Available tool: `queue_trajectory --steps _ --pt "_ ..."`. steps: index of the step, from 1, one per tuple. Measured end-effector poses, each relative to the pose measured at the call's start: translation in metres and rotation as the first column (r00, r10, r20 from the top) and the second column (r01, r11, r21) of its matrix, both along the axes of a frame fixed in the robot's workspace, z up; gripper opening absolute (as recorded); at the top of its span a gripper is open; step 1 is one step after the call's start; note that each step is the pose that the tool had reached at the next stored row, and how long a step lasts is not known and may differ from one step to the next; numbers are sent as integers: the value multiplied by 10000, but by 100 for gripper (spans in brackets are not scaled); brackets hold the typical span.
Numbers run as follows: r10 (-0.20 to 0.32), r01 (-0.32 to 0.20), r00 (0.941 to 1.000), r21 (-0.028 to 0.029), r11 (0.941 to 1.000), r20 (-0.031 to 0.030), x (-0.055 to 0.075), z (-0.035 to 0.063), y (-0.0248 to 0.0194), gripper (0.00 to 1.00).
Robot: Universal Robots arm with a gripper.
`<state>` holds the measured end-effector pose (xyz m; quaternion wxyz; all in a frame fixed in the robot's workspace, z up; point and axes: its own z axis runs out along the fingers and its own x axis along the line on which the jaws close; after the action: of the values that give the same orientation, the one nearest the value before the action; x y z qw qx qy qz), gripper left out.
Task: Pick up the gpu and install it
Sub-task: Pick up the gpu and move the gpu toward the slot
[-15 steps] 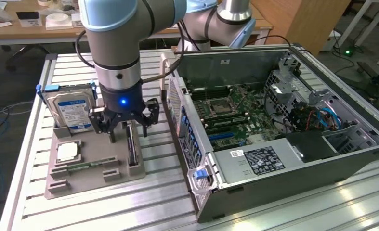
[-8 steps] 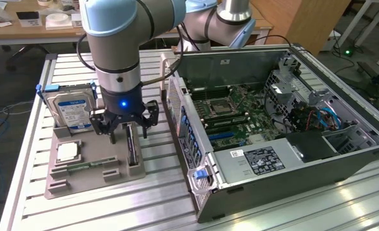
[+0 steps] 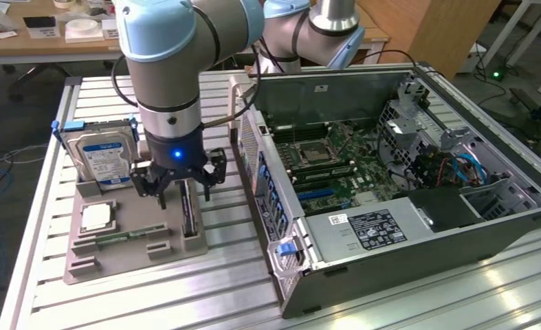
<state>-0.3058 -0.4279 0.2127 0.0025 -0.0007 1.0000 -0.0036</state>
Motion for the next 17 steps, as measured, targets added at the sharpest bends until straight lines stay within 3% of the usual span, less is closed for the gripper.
queue_trajectory --steps 3,4,8,9,11,12,15,16,17 --pt "-1 1 10000 -2 10000 -2 -1 -16 0 77" --pt "0 0 10000 -2 10000 -3 -1 -17 0 70" --pt "0 0 10000 -1 10000 -1 0 -19 0 68" --pt "0 0 10000 -1 10000 -1 0 -19 0 62" --pt "0 0 10000 -1 10000 -1 0 -19 0 62" --pt "0 0 10000 -1 10000 0 0 -20 0 55" --pt "-25 25 10000 -1 10000 0 0 -23 1 54" --pt "-34 34 10000 -1 10000 -1 0 -24 1 47" --pt "-44 44 10000 -1 10000 -1 0 -25 1 47"
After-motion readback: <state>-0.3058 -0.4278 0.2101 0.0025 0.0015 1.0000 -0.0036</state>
